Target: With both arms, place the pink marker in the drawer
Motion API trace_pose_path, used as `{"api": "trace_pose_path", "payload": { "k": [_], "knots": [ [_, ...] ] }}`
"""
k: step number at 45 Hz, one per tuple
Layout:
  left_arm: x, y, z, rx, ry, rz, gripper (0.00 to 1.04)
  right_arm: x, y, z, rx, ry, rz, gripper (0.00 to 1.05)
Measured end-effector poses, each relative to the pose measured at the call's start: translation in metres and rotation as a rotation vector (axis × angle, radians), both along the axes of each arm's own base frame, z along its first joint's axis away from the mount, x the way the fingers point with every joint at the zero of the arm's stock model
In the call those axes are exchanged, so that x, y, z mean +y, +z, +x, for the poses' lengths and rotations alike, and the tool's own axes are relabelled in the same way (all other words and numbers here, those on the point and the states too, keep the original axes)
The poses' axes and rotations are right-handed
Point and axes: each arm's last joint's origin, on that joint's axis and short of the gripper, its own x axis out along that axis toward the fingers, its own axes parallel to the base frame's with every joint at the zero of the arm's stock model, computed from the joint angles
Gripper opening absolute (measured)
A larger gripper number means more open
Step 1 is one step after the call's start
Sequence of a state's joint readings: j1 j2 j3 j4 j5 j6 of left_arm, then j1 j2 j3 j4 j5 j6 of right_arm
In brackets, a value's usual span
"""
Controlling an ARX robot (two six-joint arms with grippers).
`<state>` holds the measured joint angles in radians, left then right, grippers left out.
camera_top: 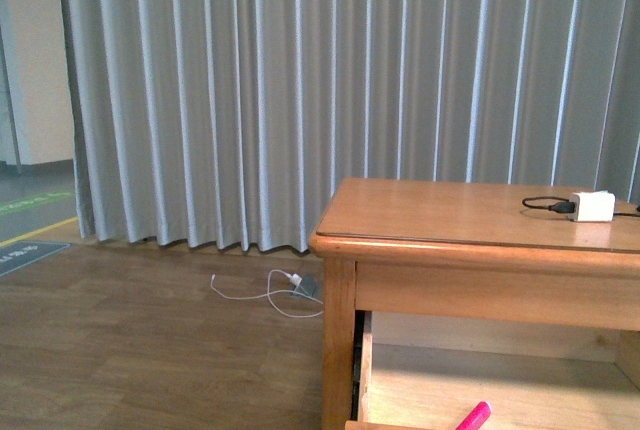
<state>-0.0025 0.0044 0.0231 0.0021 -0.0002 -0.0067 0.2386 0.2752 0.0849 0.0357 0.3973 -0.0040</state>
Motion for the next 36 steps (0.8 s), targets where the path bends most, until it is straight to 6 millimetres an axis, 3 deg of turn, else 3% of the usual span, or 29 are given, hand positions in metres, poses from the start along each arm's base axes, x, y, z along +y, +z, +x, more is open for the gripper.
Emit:
{"api": "trace_pose_path", "payload": {
  "k": [11, 18, 26, 36],
  "knots": [
    [0.000, 0.000, 0.000, 0.000, 0.000, 0.000, 0.69, 0.006, -0.006, 0.022, 0.270, 0.162, 0.040, 0.96],
    [0.000, 0.000, 0.000, 0.000, 0.000, 0.000, 1.00, 0.010, -0.012, 0.057, 0.359, 0.220, 0.015, 0.96],
    [0.000, 0.000, 0.000, 0.000, 0.000, 0.002, 0.99, 0.017, -0.031, 0.111, 0.458, 0.219, -0.023, 0.96],
    [0.000, 0.000, 0.000, 0.000, 0.000, 0.002, 0.99, 0.025, -0.050, 0.147, 0.487, 0.178, 0.016, 0.96]
  ]
}}
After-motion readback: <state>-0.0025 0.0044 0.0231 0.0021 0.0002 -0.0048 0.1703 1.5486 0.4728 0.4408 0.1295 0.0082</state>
